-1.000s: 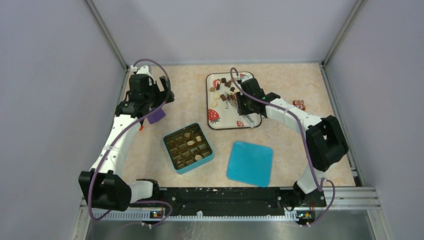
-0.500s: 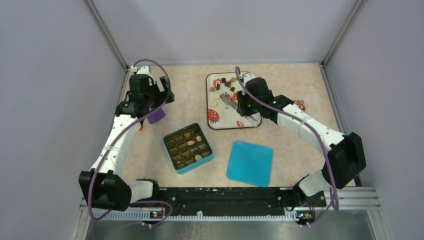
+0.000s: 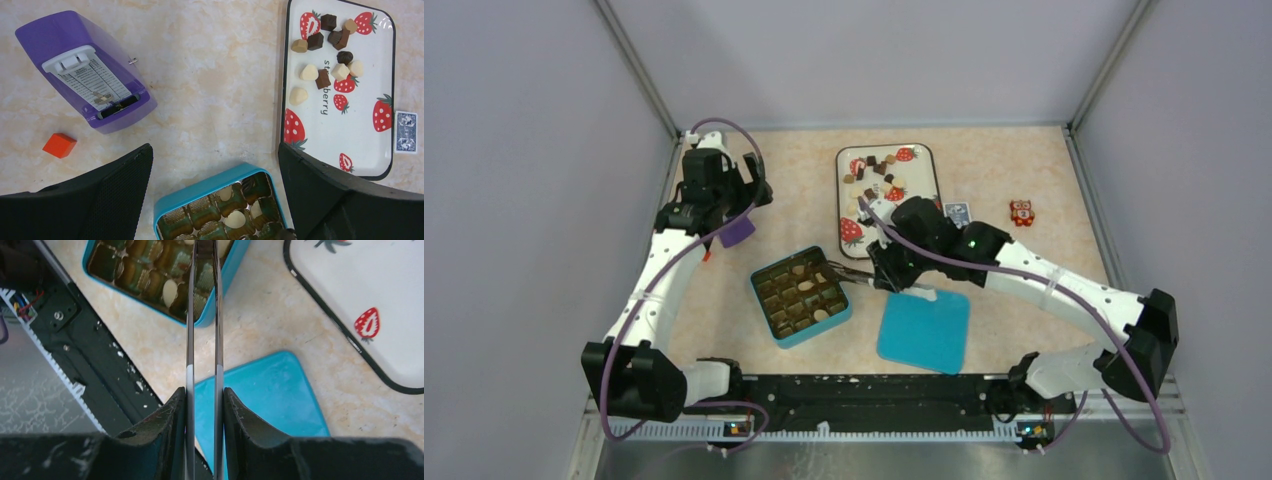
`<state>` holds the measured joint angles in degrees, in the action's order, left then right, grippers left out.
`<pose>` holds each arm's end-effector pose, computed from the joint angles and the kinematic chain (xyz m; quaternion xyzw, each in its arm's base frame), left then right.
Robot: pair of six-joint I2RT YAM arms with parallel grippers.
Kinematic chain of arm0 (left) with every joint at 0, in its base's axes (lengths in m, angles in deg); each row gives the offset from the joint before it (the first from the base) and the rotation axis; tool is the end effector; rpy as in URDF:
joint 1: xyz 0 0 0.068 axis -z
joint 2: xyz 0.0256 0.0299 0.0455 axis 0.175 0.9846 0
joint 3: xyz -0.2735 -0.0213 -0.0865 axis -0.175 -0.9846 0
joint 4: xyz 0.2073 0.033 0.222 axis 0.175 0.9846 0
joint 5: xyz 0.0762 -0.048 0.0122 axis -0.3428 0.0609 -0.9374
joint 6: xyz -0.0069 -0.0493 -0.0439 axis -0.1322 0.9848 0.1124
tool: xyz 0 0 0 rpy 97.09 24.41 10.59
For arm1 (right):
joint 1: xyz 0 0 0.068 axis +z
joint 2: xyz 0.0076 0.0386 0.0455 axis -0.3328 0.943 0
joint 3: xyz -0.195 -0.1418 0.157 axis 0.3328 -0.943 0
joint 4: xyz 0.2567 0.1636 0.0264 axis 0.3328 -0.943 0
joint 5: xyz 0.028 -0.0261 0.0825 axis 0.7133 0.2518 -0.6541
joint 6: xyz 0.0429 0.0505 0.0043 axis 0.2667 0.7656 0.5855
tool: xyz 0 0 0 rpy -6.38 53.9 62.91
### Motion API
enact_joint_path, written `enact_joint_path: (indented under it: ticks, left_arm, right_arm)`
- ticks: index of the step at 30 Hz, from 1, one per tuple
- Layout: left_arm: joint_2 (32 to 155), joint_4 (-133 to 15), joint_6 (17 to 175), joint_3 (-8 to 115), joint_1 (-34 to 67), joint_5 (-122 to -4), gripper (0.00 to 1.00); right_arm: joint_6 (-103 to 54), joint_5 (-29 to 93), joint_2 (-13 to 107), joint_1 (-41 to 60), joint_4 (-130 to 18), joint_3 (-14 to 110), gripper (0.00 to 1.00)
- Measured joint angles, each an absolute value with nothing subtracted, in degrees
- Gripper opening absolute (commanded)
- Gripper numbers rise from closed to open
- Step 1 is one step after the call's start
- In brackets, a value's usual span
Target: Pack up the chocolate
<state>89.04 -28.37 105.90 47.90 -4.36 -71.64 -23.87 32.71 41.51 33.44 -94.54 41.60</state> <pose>0.3288 -0.0325 0.3451 -0.1197 0.8713 -0.1069 0.4638 0.1982 0.2718 0.3214 -0.3747 0.8442 0.2373 0.3011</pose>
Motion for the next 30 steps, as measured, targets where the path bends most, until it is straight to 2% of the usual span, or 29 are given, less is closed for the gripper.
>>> enact_joint_path:
  ticks: [10, 17, 22, 26, 30]
  left_arm:
    - [89.04, -28.37, 105.92, 47.9, -4.36, -71.64, 0.99]
    - [89.04, -28.35, 105.92, 47.9, -4.36, -71.64, 0.99]
    - [89.04, -28.35, 105.92, 47.9, -4.36, -71.64, 0.99]
    - [89.04, -28.35, 105.92, 47.9, -4.36, -71.64, 0.99]
    - [89.04, -28.35, 105.92, 47.9, -4.36, -71.64, 0.99]
  right_arm:
    - [-25.12, 32.04, 41.55, 37.07, -98.34, 40.92, 0.13]
    - [-25.51, 33.35, 42.84, 37.18, -98.06, 40.77, 0.29]
    - [-25.58, 33.65, 43.65, 37.18, -97.27, 40.57, 0.35]
    - [-25.58, 33.85, 43.67, 37.18, -96.9, 40.57, 0.34]
    - [-25.53, 34.29, 43.67, 37.18, -96.61, 40.57, 0.23]
